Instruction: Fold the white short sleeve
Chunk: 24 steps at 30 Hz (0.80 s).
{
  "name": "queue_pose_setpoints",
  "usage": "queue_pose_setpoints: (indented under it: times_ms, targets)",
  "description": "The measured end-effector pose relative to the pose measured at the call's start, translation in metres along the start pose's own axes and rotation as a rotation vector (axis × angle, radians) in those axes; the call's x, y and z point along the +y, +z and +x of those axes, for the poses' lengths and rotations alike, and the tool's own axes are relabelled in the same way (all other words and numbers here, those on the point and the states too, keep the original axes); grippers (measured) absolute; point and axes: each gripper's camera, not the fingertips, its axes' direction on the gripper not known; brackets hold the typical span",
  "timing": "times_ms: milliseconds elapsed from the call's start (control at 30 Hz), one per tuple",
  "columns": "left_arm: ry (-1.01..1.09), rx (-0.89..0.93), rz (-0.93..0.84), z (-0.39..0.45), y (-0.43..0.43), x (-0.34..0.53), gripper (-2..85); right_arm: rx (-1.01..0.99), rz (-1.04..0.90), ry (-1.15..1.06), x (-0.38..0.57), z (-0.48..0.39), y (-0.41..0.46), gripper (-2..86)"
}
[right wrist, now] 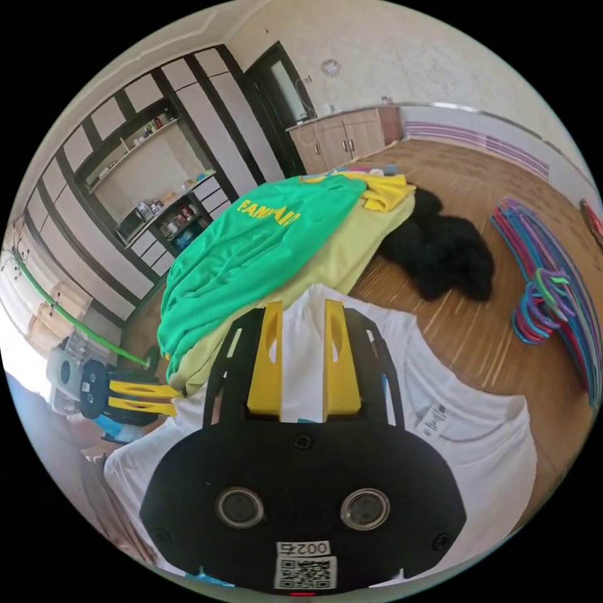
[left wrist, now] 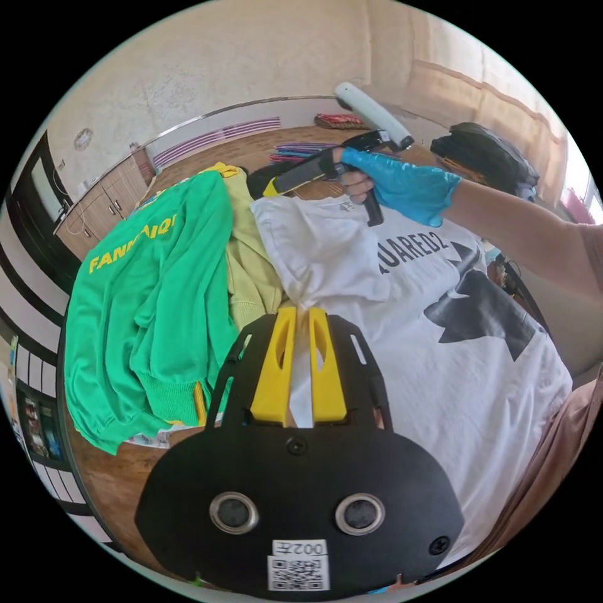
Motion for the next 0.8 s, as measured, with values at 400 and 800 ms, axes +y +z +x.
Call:
queue_pose_setpoints:
  times_ms: [400,800]
  targets:
    - [-0.098,-0.055,0.047,-0.029,-0.025,0.047,-0.1,0.067,0.058,-0.096,-0.05,-0.031,0.053,3.0]
    - [-0.109,-0.027,0.007,-0.043,-0.023,0.066,-0.3,0.129,-0.044,-0.174,-0.084,-0.049,0.08,6.7]
